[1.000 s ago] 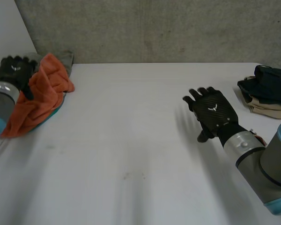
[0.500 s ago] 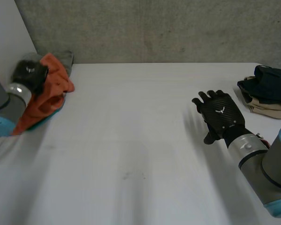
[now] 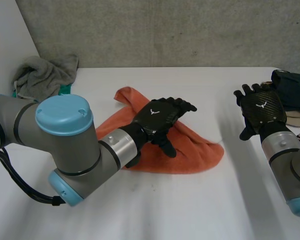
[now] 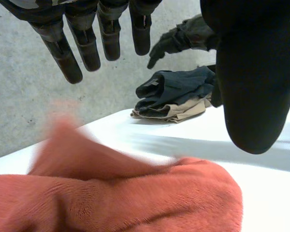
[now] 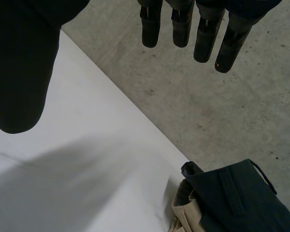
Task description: Fold the laundry.
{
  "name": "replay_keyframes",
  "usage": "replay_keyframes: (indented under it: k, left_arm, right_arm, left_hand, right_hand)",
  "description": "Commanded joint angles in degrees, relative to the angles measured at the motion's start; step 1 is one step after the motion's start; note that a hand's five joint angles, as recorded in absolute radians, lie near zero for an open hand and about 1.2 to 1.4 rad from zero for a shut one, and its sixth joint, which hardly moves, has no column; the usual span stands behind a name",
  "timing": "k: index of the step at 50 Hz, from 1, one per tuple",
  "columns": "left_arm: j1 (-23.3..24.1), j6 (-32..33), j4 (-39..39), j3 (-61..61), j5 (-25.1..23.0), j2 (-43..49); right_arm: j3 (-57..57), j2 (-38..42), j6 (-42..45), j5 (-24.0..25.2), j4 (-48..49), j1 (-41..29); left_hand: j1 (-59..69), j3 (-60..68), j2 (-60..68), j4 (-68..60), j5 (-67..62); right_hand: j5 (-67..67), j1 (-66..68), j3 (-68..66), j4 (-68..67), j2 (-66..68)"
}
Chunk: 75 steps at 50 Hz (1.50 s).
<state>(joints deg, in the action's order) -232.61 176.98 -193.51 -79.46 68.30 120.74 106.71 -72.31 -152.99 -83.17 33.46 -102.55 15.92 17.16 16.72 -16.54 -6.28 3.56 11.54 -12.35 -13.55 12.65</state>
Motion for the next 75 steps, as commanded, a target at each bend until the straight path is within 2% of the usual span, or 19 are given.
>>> replay_keyframes:
  k: [1,5,7,10,14,16,19,24,31,37,39,41,42,45,48,56,62,69,75]
  left_arm:
    - [-9.0,0.8,0.2,-1.9,6.7,-8.1]
    - [-14.7,1.6,0.5,-3.8,8.9,-11.7]
    - [-16.4,2.7,1.0,-4.8,8.9,-12.3]
    - [-21.5,10.4,4.5,-7.9,9.5,-12.5]
    - [-25.0,18.7,7.8,-10.2,10.2,-12.2]
    - [-27.0,23.2,8.9,-11.8,11.8,-11.7]
    - [-28.9,25.9,9.2,-12.7,14.5,-10.5]
    - [-30.4,27.4,9.0,-11.3,19.2,-5.1]
    - [-31.5,27.5,9.6,-7.6,19.2,0.5]
    - [-31.4,27.6,9.6,-4.0,19.7,4.1]
    - [-31.4,27.6,9.6,-2.7,19.9,5.6]
    - [-31.3,27.7,9.7,-1.8,19.9,6.4]
    - [-31.2,27.5,9.7,-1.0,19.7,6.7]
    - [-30.4,27.5,9.7,-0.3,19.6,6.5]
    - [-29.8,27.5,9.7,-0.2,19.4,5.7]
    - [-25.6,26.8,8.9,-2.9,18.9,-8.0]
    - [-20.9,27.0,6.7,-6.1,18.9,-20.8]
    - [-15.9,27.2,2.9,-9.7,16.6,-31.9]
    - [-13.7,27.3,1.6,-11.2,15.2,-36.5]
  right_arm:
    - [-0.5,0.0,0.4,0.3,-0.7,-0.3]
    - [-1.5,-0.5,0.2,0.7,-2.8,-1.3]
    - [-4.1,-0.9,0.2,1.9,-7.8,-4.2]
    - [-9.8,-0.8,0.1,4.5,-16.0,-7.3]
    - [-18.2,0.3,0.1,5.7,-24.8,-9.5]
    - [-23.7,4.3,0.0,5.7,-29.5,-9.9]
    - [-30.9,10.3,-0.4,5.6,-34.4,-11.5]
    - [-37.5,16.1,0.5,5.5,-36.4,-15.7]
    - [-40.7,22.5,2.3,5.6,-36.1,-16.5]
    - [-40.3,23.6,3.7,2.3,-35.8,-17.8]
    - [-39.8,23.6,3.7,1.2,-35.4,-18.1]
    - [-38.7,23.3,3.7,0.2,-34.2,-18.1]
    - [-38.3,23.1,3.7,-0.1,-33.7,-18.1]
    - [-36.6,22.5,3.7,-0.3,-32.2,-17.8]
    - [-36.3,21.5,3.5,-0.3,-31.8,-17.7]
    - [-40.6,20.7,3.1,2.3,-32.4,-17.3]
    - [-46.0,23.0,1.1,9.0,-36.0,-16.5]
    - [-52.1,28.4,-8.4,12.5,-38.0,-17.2]
    - [-52.6,31.4,-15.8,17.6,-37.1,-18.0]
  left_hand:
    - [-1.7,-2.9,-2.5,2.3,2.0]
    - [-1.3,-2.6,-2.1,2.0,1.7]
    - [-1.2,-2.4,-2.0,1.8,1.5]
    - [-0.5,-1.7,-1.3,1.1,0.9]
    - [-0.5,-1.7,-1.3,1.1,0.9]
    - [-0.3,-1.6,-1.1,0.9,0.7]
    - [-0.2,-1.4,-1.0,0.8,0.5]
    - [0.7,-0.6,-0.1,-0.1,-0.3]
    - [3.2,2.0,2.4,-2.6,-2.8]
    - [9.6,8.4,8.8,-9.0,-9.2]
    - [16.0,14.7,15.2,-15.3,-15.6]
    - [28.4,27.1,27.6,-27.7,-28.0]
    - [42.3,41.0,41.5,-41.6,-41.9]
    - [64.0,62.8,63.2,-63.4,-63.7]
    - [64.1,62.8,63.3,-63.5,-63.7]
    - [64.1,62.8,63.3,-63.5,-63.7]
    - [64.1,62.8,63.3,-63.5,-63.7]
    - [64.1,62.8,63.3,-63.5,-63.7]
    - [64.1,62.8,63.3,-63.5,-63.7]
  right_hand:
    - [-3.6,-1.5,2.3,3.5,-2.7]
    - [-3.6,-1.5,2.3,3.5,-2.7]
    - [-3.6,-1.5,2.3,3.5,-2.7]
    - [-3.6,-1.5,2.3,3.5,-2.7]
    - [-3.6,-1.5,2.3,3.5,-2.7]
    - [-3.6,-1.5,2.3,3.5,-2.7]
    - [-3.6,-1.5,2.3,3.5,-2.7]
    - [-3.6,-1.5,2.3,3.5,-2.7]
    - [-3.6,-1.5,2.3,3.5,-2.7]
    - [-3.6,-1.5,2.3,3.5,-2.7]
    - [-3.6,-1.5,2.3,3.5,-2.7]
    - [-3.6,-1.5,2.3,3.5,-2.7]
    - [-3.6,-1.5,2.3,3.5,-2.7]
    - [-3.6,-1.5,2.3,3.5,-2.7]
    - [-3.6,-1.5,2.3,3.5,-2.7]
    - [-3.6,-1.5,2.3,3.5,-2.7]
    - [-3.6,-1.5,2.3,3.5,-2.7]
    - [-3.6,-1.5,2.3,3.5,-2.7]
    - [-3.6,-1.5,2.3,3.5,-2.7]
